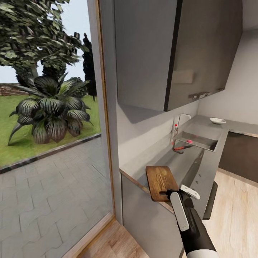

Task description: In the kitchen, take the Vidalia onion out of the sink, dice it on the chopping board with the paring knife, put the diced onion into the bowl on the countertop, then place both the paring knife and the chopping board into the sink.

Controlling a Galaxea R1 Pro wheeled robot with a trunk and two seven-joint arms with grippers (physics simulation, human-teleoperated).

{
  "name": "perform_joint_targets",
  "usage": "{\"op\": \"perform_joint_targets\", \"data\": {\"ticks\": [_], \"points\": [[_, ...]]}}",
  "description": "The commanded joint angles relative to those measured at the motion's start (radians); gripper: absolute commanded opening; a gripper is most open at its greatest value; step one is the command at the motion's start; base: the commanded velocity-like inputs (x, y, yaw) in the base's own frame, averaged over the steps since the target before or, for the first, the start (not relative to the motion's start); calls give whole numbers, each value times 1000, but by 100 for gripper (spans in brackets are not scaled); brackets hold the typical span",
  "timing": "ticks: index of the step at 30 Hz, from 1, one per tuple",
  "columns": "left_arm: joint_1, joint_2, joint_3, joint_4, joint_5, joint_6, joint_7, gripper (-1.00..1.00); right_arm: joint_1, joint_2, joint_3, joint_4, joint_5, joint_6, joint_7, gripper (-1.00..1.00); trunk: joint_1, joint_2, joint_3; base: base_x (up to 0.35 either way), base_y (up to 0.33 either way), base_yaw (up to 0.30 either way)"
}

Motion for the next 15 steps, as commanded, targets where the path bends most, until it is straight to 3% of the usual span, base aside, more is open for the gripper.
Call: {"op": "perform_joint_targets", "data": {"ticks": [1,15], "points": [[0,0,1,0,1,-2,0,100,0,0,-1,-1,-9,2,-10,100,0,-1,0,37,0,0],[0,0,1,0,-2,-2,0,100,0,0,-2,-1,-9,2,-16,100,0,-1,0,89,10,0]]}}
